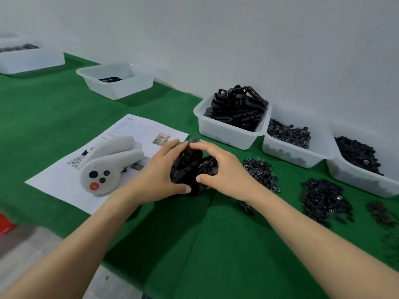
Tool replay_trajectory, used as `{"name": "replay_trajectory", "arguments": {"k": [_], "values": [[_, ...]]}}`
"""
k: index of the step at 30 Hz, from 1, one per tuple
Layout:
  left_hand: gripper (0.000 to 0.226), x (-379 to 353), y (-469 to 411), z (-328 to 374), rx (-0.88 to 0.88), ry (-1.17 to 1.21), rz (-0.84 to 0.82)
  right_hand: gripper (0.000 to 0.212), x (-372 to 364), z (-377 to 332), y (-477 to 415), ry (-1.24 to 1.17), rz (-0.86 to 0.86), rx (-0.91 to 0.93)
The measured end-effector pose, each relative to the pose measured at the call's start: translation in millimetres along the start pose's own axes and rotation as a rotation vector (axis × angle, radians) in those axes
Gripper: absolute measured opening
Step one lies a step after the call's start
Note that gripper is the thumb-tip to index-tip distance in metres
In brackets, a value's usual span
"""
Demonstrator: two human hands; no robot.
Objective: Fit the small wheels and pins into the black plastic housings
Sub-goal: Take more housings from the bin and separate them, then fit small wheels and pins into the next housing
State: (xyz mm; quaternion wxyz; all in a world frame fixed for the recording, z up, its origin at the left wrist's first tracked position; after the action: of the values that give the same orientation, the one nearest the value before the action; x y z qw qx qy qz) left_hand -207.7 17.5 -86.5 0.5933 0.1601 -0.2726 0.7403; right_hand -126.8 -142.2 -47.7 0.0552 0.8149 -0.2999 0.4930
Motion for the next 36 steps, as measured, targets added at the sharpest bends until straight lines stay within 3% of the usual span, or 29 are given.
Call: {"name": "replay_trajectory", "arguments": {"k": [5, 10, 16, 22, 28, 32, 36], "values": [[0.108, 1.0, 11.4, 2.9, 0.056, 0.096, 0.0, 0.071, 13.1, -1.3, -1.3, -0.047, -0.069, 0.03], [0.114, -0.5, 17.8, 10.7, 0.101, -0.067, 0.061, 0.058, 24.2, 9.6, 19.1, -0.186, -0.059, -0.112], [0.088, -12.2, 21.4, 24.1, 0.039, -0.111, 0.206, 0.03, 22.6, 17.5, 67.0, -0.352, 0.009, -0.272], [0.068, -30.4, 29.3, 37.8, -0.069, -0.039, 0.293, 0.02, 17.8, 38.8, 128.4, -0.211, 0.134, -0.449], [0.044, -62.8, 31.2, 56.9, -0.092, 0.005, 0.134, 0.018, 14.4, 43.6, 150.9, 0.031, 0.178, -0.404], [0.029, -86.0, 35.5, 69.4, -0.12, 0.036, -0.041, 0.024, 26.6, 43.8, 162.2, 0.137, 0.079, -0.314], [0.036, -99.9, 41.0, 71.7, -0.12, 0.083, -0.213, 0.039, 37.3, 50.3, 178.0, 0.116, -0.005, -0.289]]}}
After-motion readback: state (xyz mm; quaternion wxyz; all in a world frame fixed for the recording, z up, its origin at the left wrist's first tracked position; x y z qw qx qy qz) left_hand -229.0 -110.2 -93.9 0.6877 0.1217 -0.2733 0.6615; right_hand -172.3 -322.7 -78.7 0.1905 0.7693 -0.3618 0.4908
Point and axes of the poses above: each hand's wrist, its own y-axis away from the middle knuckle, its own x-axis out of the back of the hand, z = x × y, the point moved 1 cm from there along -y, towards the middle knuckle, and after that the axes turned 14 degrees about y, right-handed, at the moved point
